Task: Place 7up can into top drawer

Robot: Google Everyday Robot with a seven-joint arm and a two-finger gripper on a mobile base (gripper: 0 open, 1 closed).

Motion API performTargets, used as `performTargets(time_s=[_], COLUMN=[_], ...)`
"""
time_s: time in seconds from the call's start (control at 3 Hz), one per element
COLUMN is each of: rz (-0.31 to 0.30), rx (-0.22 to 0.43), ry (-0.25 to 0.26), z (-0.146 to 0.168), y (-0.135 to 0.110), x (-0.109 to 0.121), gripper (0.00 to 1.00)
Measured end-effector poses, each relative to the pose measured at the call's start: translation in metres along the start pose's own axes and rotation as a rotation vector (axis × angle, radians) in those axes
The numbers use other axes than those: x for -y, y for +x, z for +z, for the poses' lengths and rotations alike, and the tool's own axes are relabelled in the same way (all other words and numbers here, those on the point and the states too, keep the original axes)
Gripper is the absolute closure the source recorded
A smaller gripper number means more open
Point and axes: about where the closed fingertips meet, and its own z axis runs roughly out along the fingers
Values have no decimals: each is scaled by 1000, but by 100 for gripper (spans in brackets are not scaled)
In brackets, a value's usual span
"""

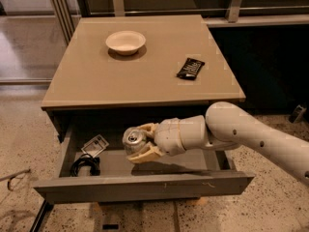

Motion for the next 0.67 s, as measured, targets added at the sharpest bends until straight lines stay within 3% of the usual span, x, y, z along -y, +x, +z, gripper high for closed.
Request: performTargets(time_s=[0.33, 0.67], rz=[-25, -15], rx=[-62, -54], ry=[28, 46], z=[-5, -11], y=[30, 40], x=[20, 27], gripper=[100, 100])
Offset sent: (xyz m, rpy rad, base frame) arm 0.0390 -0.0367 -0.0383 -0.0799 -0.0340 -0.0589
